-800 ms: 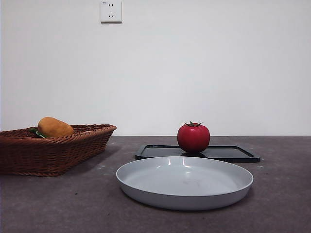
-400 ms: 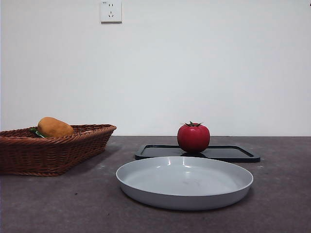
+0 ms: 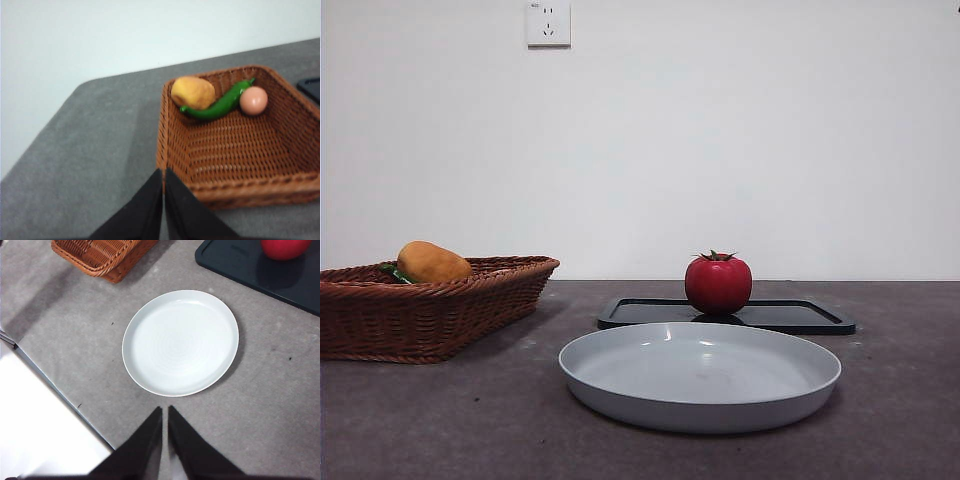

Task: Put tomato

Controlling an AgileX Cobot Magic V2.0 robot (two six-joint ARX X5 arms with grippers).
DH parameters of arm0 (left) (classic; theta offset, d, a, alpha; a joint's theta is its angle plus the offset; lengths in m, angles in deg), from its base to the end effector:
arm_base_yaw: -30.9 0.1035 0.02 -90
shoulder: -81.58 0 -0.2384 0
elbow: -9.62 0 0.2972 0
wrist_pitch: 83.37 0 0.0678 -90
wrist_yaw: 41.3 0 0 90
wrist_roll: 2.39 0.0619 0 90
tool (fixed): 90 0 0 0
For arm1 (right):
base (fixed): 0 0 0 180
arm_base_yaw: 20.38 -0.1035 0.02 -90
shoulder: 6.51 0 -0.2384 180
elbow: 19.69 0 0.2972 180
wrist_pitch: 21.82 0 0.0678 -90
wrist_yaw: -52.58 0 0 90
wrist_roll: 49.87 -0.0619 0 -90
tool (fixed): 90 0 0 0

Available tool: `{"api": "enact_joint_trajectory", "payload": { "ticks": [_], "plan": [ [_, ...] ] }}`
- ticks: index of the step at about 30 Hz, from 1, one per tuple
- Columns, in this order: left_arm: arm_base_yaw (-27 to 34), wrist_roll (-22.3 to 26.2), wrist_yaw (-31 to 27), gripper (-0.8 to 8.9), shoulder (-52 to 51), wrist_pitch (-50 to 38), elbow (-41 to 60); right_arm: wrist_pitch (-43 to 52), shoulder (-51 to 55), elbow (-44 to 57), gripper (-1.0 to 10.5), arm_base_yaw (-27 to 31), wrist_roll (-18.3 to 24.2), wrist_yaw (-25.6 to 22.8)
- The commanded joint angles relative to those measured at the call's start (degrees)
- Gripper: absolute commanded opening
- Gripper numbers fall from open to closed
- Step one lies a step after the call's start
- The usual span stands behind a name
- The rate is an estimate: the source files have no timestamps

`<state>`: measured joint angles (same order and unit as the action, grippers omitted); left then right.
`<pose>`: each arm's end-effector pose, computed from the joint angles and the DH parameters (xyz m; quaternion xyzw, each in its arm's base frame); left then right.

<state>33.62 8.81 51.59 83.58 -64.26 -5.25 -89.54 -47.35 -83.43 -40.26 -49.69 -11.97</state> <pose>0.2003 0.0064 0.1639 0.0948 0.0540 -0.0068 0.9940 0.1801 0.0934 0.2879 0.0172 0.3802 0.3568 0.8531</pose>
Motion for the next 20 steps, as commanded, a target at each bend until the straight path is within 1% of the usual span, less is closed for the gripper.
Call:
{"api": "enact_joint_trajectory", "payload": {
  "ticks": [1,7,20],
  "plan": [
    [0.04,-0.35,-0.17,0.07,-1.53,1.46,1.07,0.52,-0.17,-0.42,0.1,-0.35,-0.15,0.07],
    [0.04,-0.11,-0.2,0.08,-1.84,5.68,1.73,0.55,-0.17,-0.42,0.1,-0.35,-0.15,0.07],
    [0.04,-0.35,-0.17,0.07,-1.81,5.35,1.7,0.55,-0.17,-0.42,0.1,-0.35,-0.15,0.09]
  ]
}}
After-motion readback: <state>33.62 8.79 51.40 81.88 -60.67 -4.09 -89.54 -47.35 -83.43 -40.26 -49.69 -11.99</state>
